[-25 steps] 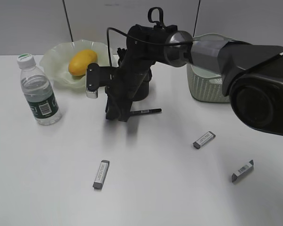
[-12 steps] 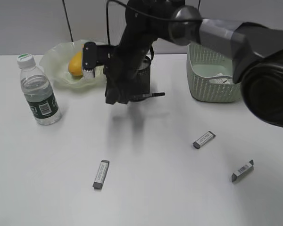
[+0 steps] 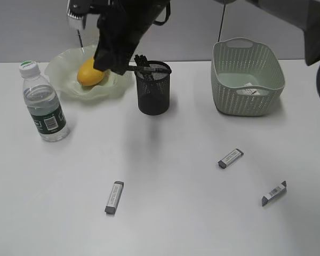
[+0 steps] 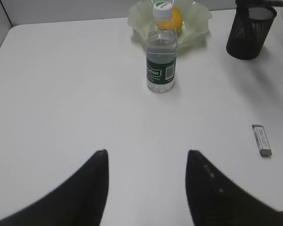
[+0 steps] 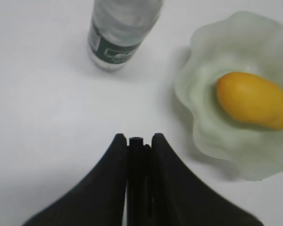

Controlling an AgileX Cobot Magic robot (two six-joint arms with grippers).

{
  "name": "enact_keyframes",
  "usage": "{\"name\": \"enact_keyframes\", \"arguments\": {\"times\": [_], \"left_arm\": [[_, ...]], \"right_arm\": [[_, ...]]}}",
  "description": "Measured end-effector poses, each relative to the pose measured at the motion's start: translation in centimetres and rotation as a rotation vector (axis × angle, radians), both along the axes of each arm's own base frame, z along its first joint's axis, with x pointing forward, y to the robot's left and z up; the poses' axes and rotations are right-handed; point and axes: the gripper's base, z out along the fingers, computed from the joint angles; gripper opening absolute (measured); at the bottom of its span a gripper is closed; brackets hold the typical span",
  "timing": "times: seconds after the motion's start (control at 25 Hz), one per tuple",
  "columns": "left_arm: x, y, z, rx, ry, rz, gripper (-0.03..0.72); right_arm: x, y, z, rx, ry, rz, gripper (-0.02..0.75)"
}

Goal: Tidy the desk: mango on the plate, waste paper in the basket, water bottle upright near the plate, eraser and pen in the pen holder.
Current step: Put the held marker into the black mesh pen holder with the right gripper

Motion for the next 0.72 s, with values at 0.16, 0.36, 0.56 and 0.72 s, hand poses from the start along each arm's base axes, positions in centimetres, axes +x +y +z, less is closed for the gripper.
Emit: {"name": "enact_keyframes", "arguments": {"times": [0.16, 0.36, 0.56, 0.72], "left_arm": [[0.0, 0.0, 0.0, 0.000, 0.000, 0.000, 0.399], [0.0, 0.0, 0.0, 0.000, 0.000, 0.000, 0.393], [0.0, 0.0, 0.0, 0.000, 0.000, 0.000, 0.390], [0.0, 0.0, 0.0, 0.000, 0.000, 0.000, 0.388]], "right_arm": [[0.2, 0.1, 2.3, 0.127, -0.008, -0.120, 0.129], [0.5, 0.6, 4.5, 0.302, -0.024, -0.206, 0.127], [0.9, 0.7, 5.7, 0.416, -0.013, -0.291, 0.118], [0.9, 0.9, 6.2, 0.507, 0.059, -0.331, 0.082]]}}
